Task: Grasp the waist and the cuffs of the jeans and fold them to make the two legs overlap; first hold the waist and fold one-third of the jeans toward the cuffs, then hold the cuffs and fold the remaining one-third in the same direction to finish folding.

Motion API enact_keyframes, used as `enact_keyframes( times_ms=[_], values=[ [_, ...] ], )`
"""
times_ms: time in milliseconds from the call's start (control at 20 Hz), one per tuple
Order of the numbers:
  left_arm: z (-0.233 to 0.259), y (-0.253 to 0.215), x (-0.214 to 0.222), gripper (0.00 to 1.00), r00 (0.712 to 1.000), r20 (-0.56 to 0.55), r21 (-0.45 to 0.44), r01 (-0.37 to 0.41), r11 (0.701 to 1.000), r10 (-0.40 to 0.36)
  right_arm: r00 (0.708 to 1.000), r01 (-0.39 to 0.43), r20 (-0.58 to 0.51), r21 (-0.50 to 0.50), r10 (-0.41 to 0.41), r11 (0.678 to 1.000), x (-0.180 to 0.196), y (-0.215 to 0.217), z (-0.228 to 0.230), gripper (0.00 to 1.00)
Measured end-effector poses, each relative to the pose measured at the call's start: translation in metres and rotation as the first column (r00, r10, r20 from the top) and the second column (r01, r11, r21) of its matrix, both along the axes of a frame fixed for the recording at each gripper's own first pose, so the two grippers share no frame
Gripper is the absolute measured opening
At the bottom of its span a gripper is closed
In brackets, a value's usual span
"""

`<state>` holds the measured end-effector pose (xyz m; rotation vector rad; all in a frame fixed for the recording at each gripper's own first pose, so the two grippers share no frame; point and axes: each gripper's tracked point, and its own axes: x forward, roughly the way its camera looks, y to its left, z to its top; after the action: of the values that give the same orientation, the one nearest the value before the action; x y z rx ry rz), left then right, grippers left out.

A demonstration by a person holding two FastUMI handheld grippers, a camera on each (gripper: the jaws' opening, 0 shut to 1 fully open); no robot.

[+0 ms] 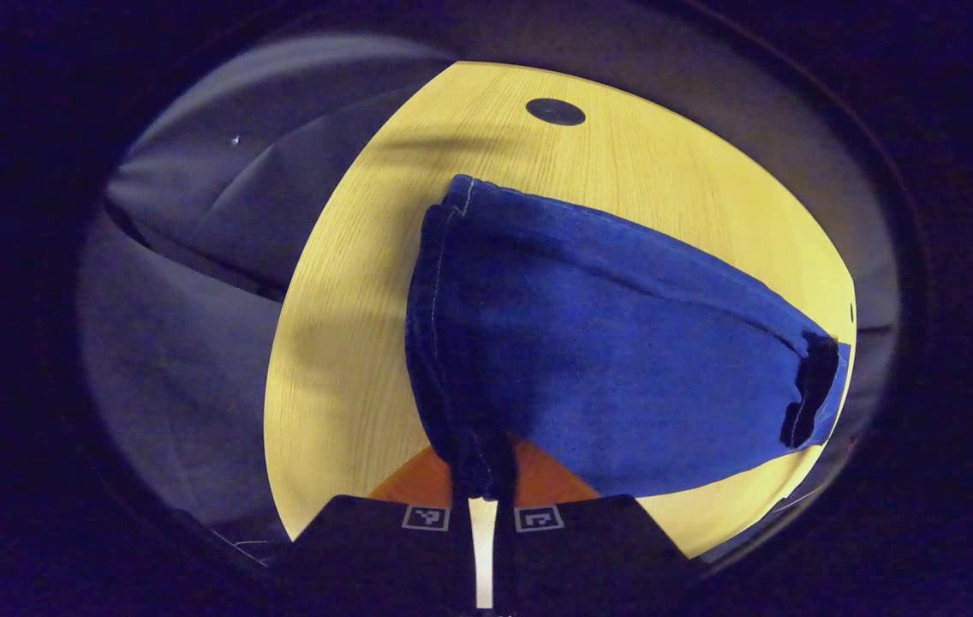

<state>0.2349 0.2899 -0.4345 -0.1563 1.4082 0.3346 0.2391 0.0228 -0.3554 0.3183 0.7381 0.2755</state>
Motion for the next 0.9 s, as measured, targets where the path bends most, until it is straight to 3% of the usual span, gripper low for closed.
enact_keyframes(
  times_ms=[200,400,550,600,900],
  values=[
    [0.051,-0.051,0.028,0.13,0.985,0.154,-0.036,0.087,0.995,-0.081,1.000,0.013,0.025,0.028,-0.014,1.000,0.011,-0.007,0.014,0.91],
    [0.139,-0.130,0.059,0.12,0.919,0.323,-0.048,0.256,0.966,-0.227,0.998,0.029,0.046,0.049,-0.031,0.998,0.019,-0.016,0.022,0.91],
    [0.180,-0.198,0.078,0.12,0.858,0.380,-0.025,0.383,0.923,-0.346,0.998,0.021,0.055,0.060,-0.024,0.998,0.023,-0.019,0.022,0.90],
    [0.179,-0.228,0.079,0.16,0.838,0.391,-0.020,0.421,0.907,-0.381,0.998,0.017,0.054,0.062,-0.021,0.998,0.024,-0.020,0.023,0.91],
    [0.173,-0.384,0.107,0.12,0.744,0.430,-0.056,0.587,0.808,-0.511,0.993,0.022,0.113,0.065,-0.029,0.998,0.035,-0.037,0.042,0.90]
  ],
)
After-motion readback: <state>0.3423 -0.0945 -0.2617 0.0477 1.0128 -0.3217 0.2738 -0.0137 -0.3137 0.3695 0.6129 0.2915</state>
